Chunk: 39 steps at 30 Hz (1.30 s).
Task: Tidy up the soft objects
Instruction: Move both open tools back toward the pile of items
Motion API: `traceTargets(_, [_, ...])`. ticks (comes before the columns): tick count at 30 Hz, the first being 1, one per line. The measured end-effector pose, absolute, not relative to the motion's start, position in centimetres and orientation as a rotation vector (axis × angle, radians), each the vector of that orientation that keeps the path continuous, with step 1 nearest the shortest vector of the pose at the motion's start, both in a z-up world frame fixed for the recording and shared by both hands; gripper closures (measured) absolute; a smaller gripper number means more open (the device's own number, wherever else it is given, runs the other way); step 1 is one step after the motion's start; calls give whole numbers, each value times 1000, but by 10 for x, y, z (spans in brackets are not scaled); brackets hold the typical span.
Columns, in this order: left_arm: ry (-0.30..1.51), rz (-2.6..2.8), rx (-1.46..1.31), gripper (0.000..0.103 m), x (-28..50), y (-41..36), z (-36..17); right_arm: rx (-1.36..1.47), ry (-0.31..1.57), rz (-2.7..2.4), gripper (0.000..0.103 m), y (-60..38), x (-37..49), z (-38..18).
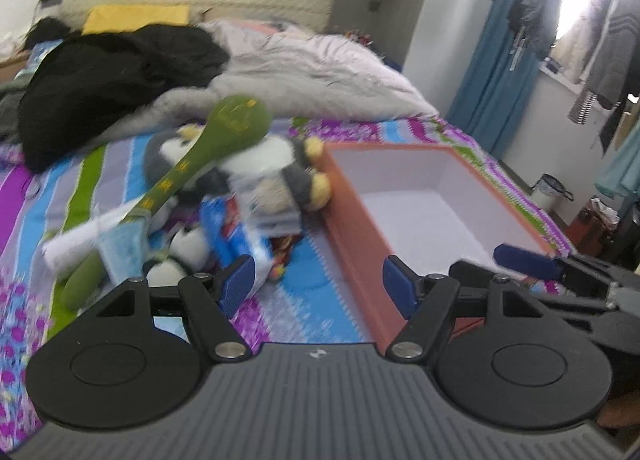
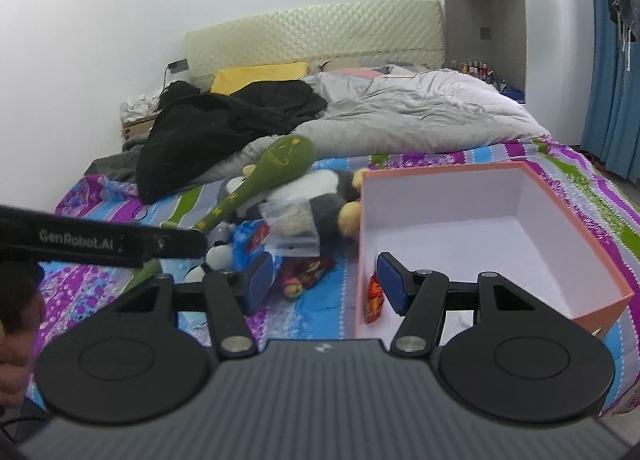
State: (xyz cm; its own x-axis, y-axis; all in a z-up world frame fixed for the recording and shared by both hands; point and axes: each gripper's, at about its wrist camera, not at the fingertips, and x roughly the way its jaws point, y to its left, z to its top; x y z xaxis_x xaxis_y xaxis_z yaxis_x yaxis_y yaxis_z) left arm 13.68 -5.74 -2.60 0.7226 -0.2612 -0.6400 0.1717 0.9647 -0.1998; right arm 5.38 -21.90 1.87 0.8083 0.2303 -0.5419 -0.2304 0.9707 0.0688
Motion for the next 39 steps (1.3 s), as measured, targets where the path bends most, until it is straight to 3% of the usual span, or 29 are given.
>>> traceTargets(20, [835,-75,-183,28,110,14,-85,-36,673,305,43,-166,41,-29])
traceTargets(39, [931,13,-198,28,217,47,-148,144,775,331,43,-149,134,-84])
